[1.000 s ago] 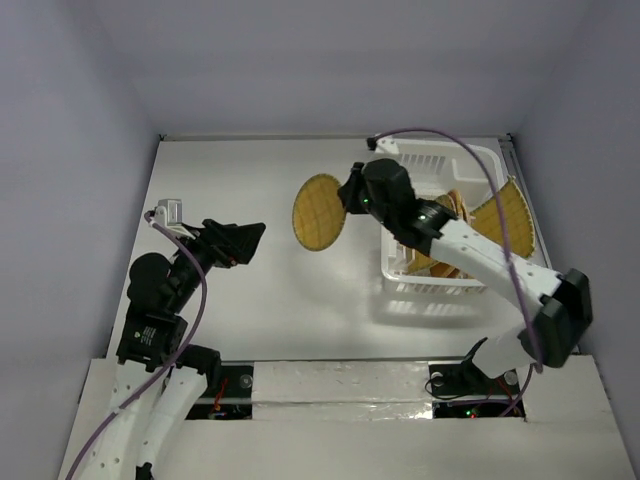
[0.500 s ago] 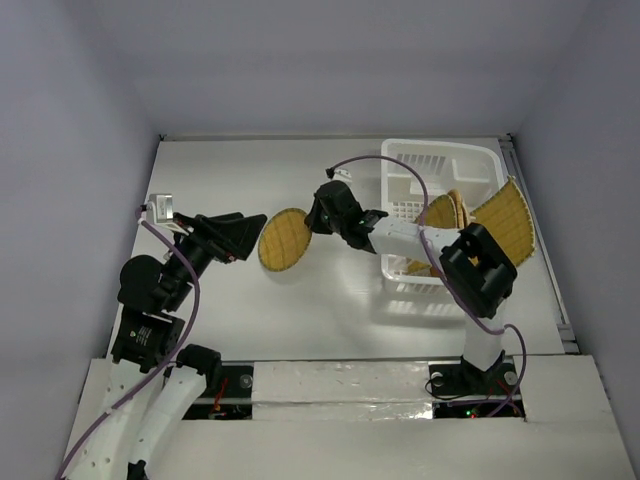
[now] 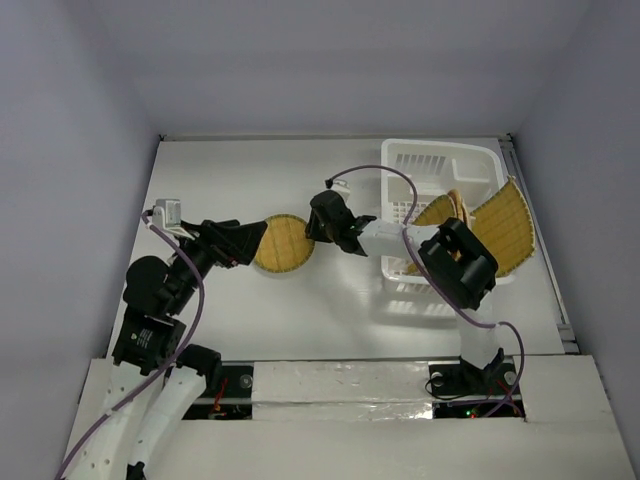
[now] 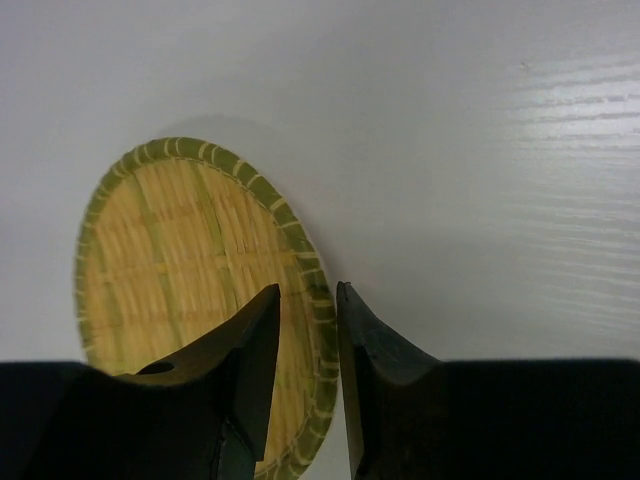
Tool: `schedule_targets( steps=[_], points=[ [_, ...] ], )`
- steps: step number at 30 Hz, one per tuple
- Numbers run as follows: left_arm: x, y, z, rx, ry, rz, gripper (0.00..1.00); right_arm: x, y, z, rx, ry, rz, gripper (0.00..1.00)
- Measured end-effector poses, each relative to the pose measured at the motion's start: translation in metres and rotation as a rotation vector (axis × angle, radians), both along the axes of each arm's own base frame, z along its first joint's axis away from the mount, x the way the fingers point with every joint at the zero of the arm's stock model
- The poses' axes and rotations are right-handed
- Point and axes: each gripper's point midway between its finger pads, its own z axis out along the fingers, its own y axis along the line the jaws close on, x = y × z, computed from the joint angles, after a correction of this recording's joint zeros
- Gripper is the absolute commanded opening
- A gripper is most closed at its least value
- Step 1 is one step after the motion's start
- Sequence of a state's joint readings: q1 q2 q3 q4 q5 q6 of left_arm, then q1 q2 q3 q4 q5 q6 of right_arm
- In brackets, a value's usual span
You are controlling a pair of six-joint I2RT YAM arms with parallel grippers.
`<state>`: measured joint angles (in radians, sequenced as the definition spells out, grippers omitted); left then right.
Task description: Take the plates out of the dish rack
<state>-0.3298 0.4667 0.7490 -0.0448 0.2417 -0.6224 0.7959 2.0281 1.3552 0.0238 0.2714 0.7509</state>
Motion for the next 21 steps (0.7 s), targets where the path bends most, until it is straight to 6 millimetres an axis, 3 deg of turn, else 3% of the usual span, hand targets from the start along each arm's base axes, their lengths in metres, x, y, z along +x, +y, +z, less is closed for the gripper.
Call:
schedule_targets(
  steps=[6, 8, 11, 14, 16, 17, 18, 19, 20, 21],
  points=[
    [0.001, 0.014, -0.056, 0.131, 0.111, 0.067, 0.99, -0.004, -0.004, -0.028, -0.049, 0.044, 0.0, 0.39],
    [-0.002, 0.019, -0.065, 0.154, 0.126, 0.081, 0.99, -0.004, -0.003, -0.025, -0.047, 0.039, 0.003, 0.46],
    [-0.005, 0.024, -0.063, 0.166, 0.102, 0.1, 0.99, -0.005, -0.003, -0.01, -0.044, 0.016, 0.013, 0.57],
    [-0.004, 0.026, -0.063, 0.175, 0.098, 0.114, 0.96, -0.01, -0.006, 0.03, -0.021, -0.035, 0.027, 0.63],
    [-0.003, 0.027, -0.064, 0.18, 0.099, 0.117, 0.9, -0.018, -0.02, 0.072, -0.003, -0.09, 0.023, 0.58],
    [-0.003, 0.027, -0.065, 0.182, 0.098, 0.118, 0.85, -0.021, -0.028, 0.097, 0.01, -0.132, 0.013, 0.34],
    [-0.003, 0.027, -0.065, 0.182, 0.097, 0.119, 0.74, -0.027, -0.041, 0.127, 0.029, -0.186, 0.0, 0.21],
    [-0.003, 0.027, -0.066, 0.182, 0.099, 0.12, 0.67, -0.034, -0.055, 0.155, 0.046, -0.235, -0.025, 0.09],
    [-0.003, 0.027, -0.066, 0.185, 0.098, 0.12, 0.5, -0.042, -0.072, 0.179, 0.061, -0.275, -0.057, 0.0],
    [-0.004, 0.027, -0.067, 0.183, 0.098, 0.119, 0.41, -0.05, -0.09, 0.204, 0.081, -0.32, -0.096, 0.0]
  ],
)
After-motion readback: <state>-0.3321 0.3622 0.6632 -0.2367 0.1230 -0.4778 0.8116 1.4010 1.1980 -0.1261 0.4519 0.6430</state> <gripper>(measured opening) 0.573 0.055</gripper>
